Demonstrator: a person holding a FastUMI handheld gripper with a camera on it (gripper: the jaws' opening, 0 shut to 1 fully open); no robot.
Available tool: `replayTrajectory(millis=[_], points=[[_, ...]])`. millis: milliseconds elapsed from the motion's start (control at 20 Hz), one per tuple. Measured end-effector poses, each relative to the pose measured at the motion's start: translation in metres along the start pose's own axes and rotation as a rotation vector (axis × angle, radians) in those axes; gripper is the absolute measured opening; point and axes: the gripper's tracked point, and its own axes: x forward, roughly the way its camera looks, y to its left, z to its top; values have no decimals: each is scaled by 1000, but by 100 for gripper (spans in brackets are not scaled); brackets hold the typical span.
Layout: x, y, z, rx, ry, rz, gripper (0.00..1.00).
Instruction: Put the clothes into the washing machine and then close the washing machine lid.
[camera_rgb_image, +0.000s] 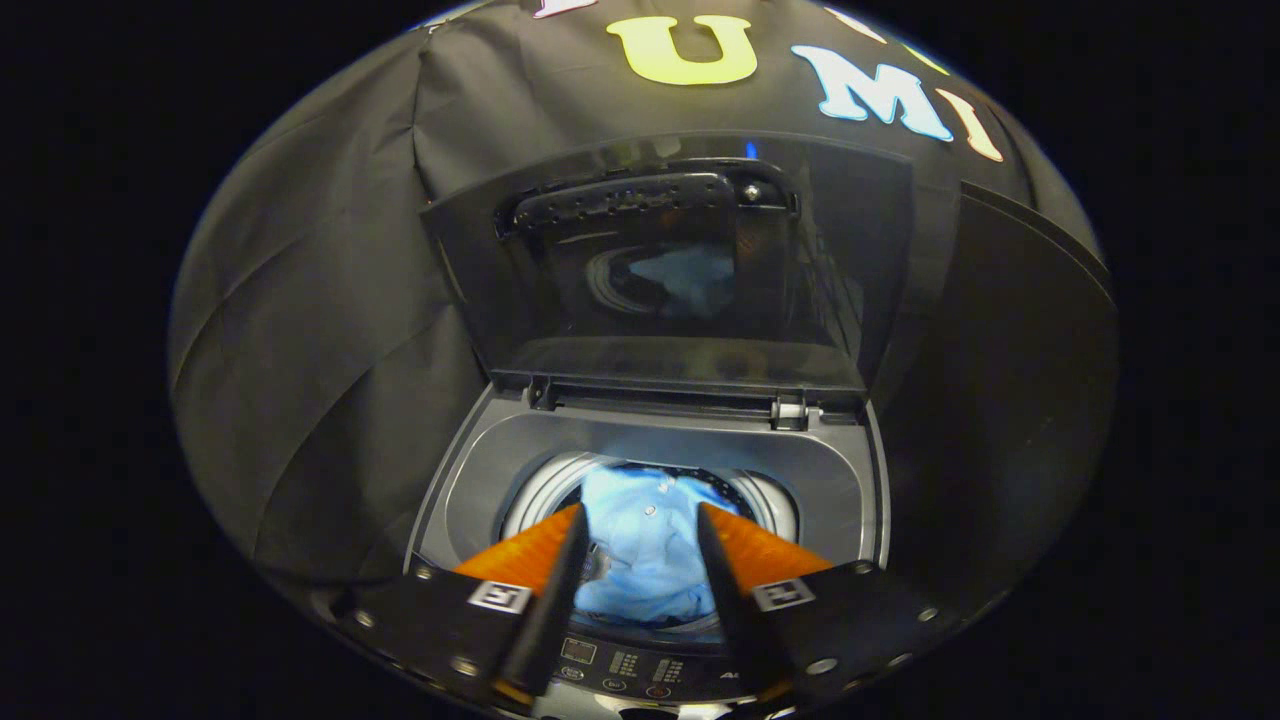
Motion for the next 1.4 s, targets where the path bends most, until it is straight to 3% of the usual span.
replayTrajectory(millis=[100, 150, 350, 800, 1400], points=[[-1, -2, -1, 12, -6, -19, 94], [-2, -4, 0, 17, -14, -23, 95], [-21, -5, 22, 3, -113, -50, 95], [-65, 15, 127, -67, -468, -90, 95], [-53, 36, 234, -24, -578, -106, 95]])
